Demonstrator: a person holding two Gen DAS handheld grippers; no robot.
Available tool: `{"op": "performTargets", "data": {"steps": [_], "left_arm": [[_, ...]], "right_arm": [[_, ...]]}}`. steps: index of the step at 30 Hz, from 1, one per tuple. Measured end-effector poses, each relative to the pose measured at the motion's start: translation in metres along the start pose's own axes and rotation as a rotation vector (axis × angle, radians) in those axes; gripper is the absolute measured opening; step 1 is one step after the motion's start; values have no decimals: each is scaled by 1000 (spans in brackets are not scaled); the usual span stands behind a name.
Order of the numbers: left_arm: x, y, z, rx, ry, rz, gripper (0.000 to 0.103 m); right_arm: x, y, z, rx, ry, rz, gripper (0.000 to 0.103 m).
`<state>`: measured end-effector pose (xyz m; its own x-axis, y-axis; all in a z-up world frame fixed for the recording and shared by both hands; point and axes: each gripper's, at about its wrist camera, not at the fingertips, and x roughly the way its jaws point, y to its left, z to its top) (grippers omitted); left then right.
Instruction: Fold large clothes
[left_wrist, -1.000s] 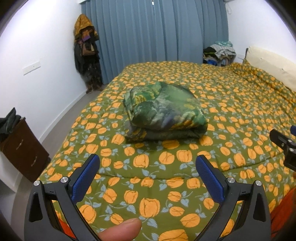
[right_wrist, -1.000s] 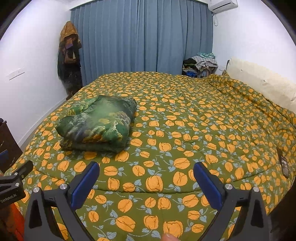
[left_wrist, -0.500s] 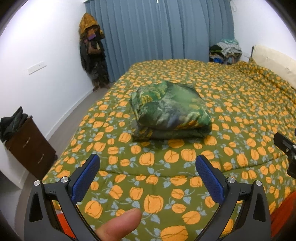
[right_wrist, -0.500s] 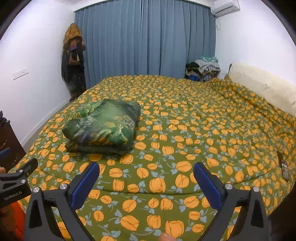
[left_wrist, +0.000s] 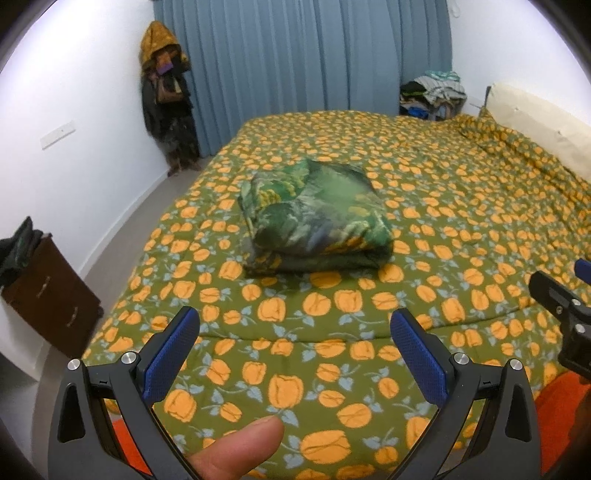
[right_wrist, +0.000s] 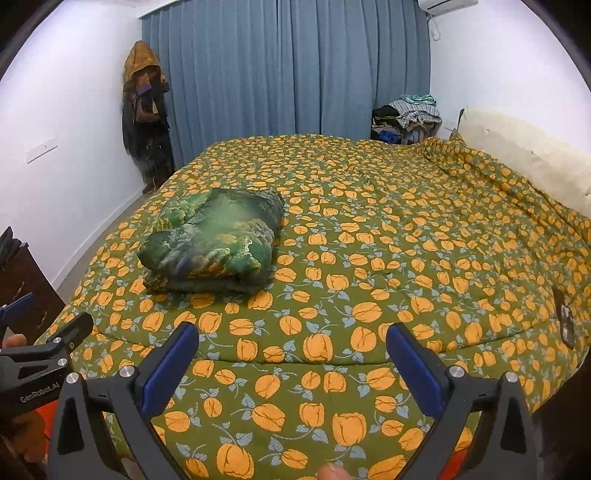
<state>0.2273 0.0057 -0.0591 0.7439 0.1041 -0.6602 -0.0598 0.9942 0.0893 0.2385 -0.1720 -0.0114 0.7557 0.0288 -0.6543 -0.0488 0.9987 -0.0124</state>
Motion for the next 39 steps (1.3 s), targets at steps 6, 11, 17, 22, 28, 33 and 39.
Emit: {"op": "performTargets", "data": {"steps": [6, 11, 17, 22, 28, 33, 39], "left_arm": [[0, 0, -1, -11, 15, -23, 103], [1, 7, 1, -44, 35, -44, 103], [0, 5, 0, -22, 21, -3, 103], [0, 2, 0, -3, 12, 25, 103], [1, 1, -1, -7, 23, 22, 103], [2, 1, 0, -8, 20, 22, 103], [3, 2, 0, -7, 23, 20, 103]], "right_arm": [[-3, 5, 0, -12, 4, 7, 103], [-4, 9, 1, -31, 4, -14, 103], [-4, 14, 0, -52, 8, -32, 103], [-2, 14, -2, -56, 16, -39, 103], [-1, 14, -2, -58, 14, -40, 103], [-1, 16, -2, -57, 15, -42, 103], [-3, 16, -1, -71, 4, -51, 103]]}}
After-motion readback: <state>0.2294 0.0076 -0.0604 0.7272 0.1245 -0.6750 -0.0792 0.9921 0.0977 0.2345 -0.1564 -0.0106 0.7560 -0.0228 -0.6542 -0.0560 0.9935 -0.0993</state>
